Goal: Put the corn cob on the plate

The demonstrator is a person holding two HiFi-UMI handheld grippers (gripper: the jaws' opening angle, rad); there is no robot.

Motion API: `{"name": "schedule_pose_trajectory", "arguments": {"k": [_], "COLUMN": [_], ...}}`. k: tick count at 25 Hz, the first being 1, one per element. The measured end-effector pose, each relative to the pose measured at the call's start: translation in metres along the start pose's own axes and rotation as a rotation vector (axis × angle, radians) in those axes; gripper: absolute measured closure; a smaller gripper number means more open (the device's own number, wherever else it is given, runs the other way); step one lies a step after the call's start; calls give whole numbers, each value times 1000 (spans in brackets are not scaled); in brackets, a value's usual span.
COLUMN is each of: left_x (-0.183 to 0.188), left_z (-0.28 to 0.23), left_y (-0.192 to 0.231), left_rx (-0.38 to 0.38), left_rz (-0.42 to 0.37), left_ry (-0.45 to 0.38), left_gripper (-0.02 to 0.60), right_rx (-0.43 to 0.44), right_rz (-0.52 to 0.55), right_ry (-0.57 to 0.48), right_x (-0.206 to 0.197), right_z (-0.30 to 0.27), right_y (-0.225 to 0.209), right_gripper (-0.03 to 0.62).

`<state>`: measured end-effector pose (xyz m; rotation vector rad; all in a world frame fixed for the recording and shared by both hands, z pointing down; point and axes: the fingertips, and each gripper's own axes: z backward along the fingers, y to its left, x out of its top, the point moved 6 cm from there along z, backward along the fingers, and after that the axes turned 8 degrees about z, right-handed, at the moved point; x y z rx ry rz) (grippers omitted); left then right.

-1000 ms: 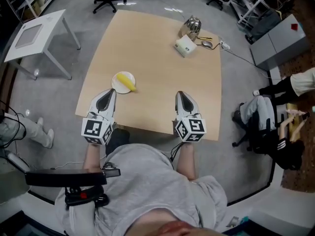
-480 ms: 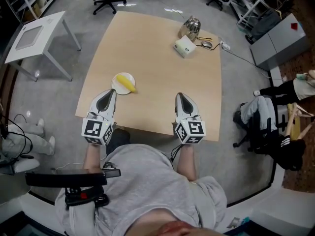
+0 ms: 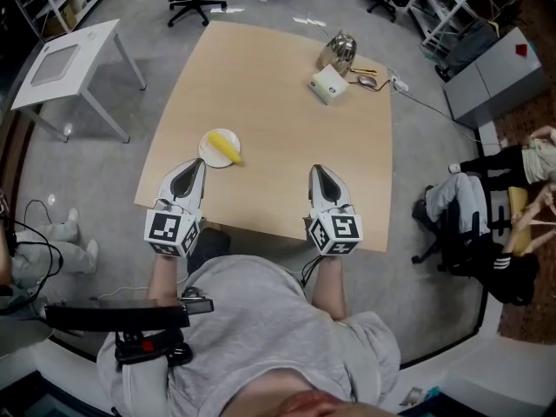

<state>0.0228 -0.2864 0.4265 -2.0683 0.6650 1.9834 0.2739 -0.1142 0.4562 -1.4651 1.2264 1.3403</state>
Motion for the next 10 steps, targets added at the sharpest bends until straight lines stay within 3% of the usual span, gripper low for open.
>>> {"name": "schedule_pose_trajectory", "arguments": {"k": [10], "left_x": [-1], "left_z": [-1], "left_y": [-1], "left_rx": [1], "left_rz": [1], "left_ry": [2], "left_gripper": [563], "right_rx": [9], "right_rz": [6], "right_ry": [1], "right_x": [-1], "right_z": [1], "right_y": [0], "right_gripper": [588]}}
